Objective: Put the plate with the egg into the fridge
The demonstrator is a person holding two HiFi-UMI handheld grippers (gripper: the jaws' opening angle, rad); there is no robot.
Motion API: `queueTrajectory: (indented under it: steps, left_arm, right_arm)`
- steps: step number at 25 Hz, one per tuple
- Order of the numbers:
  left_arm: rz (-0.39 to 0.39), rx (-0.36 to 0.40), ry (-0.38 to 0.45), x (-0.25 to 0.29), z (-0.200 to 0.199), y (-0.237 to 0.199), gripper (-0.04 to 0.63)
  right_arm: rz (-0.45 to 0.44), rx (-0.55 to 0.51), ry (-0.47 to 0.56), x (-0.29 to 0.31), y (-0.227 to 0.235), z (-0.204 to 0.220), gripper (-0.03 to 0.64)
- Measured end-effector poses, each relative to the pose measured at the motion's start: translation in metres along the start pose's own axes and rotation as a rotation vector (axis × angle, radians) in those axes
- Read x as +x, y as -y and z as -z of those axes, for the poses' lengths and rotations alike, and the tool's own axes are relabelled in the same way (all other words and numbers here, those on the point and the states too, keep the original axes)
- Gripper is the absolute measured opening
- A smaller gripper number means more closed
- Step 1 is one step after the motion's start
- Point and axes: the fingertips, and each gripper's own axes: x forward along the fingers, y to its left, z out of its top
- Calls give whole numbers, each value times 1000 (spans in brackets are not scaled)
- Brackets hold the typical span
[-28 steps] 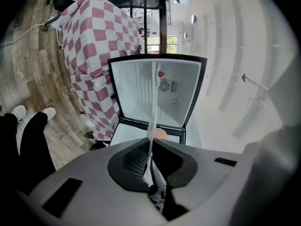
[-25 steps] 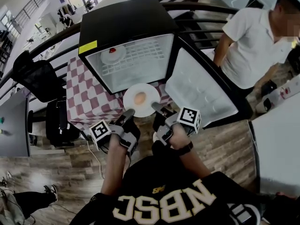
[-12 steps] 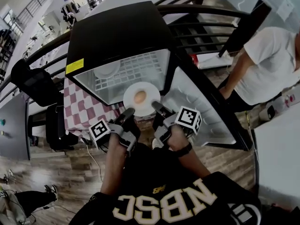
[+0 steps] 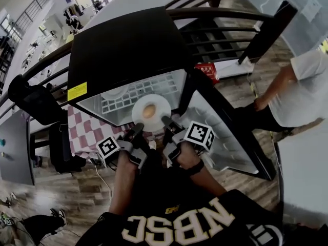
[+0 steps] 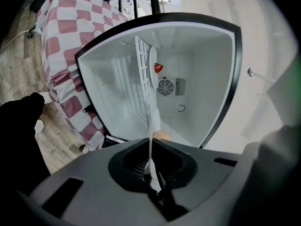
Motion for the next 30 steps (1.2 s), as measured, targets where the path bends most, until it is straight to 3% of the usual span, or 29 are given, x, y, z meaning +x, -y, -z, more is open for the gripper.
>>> queueTrajectory:
  steps: [7, 19, 25, 30]
  left_arm:
    - [-38, 76, -27, 28, -27, -6, 35]
    - [-78, 67, -47, 58, -59, -5, 37]
    - [-54, 38, -58, 68, -65, -2, 38]
    - [-51, 57, -56, 76, -74, -2, 38]
  right_arm:
    - [66, -48, 72, 21, 5, -16, 31]
    - [117, -44, 133, 60, 11, -33, 31]
    - [127, -24, 162, 70, 17, -42, 31]
    - [123, -21, 181, 80, 17, -48, 31]
